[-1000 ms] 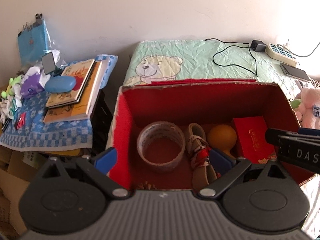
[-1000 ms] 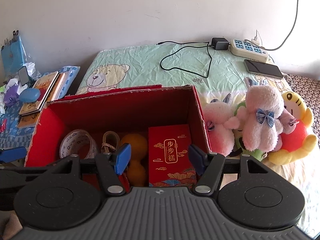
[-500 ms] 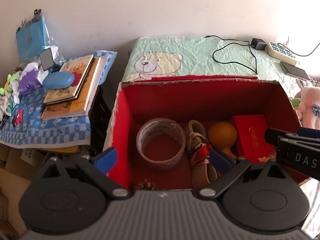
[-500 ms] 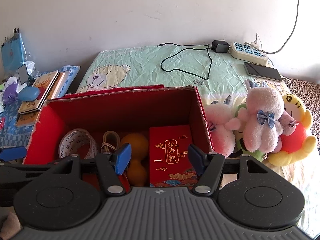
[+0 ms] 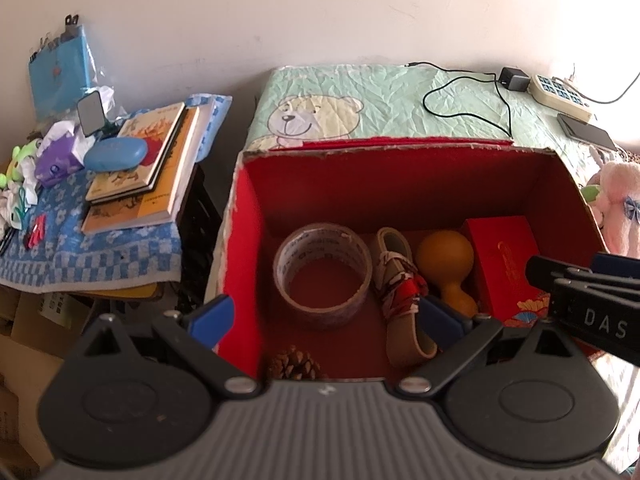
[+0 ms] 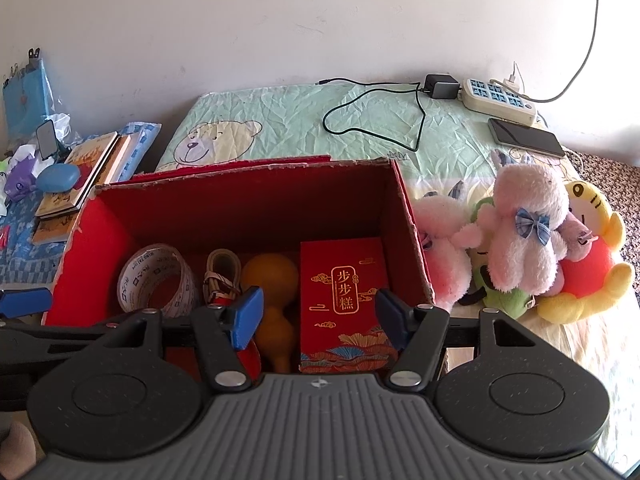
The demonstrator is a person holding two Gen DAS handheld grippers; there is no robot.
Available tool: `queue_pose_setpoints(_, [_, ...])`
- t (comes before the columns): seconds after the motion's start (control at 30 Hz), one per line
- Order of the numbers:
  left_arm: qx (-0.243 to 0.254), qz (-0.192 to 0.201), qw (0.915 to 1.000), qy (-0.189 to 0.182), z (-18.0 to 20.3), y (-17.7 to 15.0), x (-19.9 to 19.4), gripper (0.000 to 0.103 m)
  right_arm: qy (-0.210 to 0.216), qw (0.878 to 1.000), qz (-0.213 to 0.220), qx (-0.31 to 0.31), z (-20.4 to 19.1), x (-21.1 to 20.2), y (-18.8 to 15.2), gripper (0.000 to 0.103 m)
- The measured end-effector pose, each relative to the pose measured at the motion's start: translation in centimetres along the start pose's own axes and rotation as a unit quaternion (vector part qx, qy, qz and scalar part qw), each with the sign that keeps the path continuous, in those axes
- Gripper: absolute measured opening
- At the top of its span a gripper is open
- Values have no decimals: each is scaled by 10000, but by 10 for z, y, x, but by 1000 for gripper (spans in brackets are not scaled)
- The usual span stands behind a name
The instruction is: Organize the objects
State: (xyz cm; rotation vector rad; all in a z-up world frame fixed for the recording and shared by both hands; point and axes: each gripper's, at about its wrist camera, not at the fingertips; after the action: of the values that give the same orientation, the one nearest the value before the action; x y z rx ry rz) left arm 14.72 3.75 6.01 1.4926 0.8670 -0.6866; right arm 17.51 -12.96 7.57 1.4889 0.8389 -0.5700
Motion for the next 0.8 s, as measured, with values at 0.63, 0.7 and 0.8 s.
queue_pose_setpoints(0.63, [207, -152, 9996, -121, 12, -33, -27, 99, 66, 9998, 103, 134, 0, -34, -30, 65])
queue_pose_setpoints(0.7, [168, -158, 9997, -117, 10, -39, -28, 100, 61, 9998, 80, 167, 0, -36, -37, 65])
queue_pose_setpoints(0.8, [188, -216, 9995, -92, 10, -44, -28, 100, 45, 9997, 51, 229, 2, -39, -44, 65])
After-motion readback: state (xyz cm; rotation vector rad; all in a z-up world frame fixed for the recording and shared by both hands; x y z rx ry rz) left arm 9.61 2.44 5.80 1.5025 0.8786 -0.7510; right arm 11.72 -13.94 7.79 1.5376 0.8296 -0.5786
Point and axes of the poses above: each gripper's, at about its wrist camera, not at the fingertips, and x roughly the way its jaws point, z to its right, y to its top, and after that the axes turned 4 degrees about y, right-handed
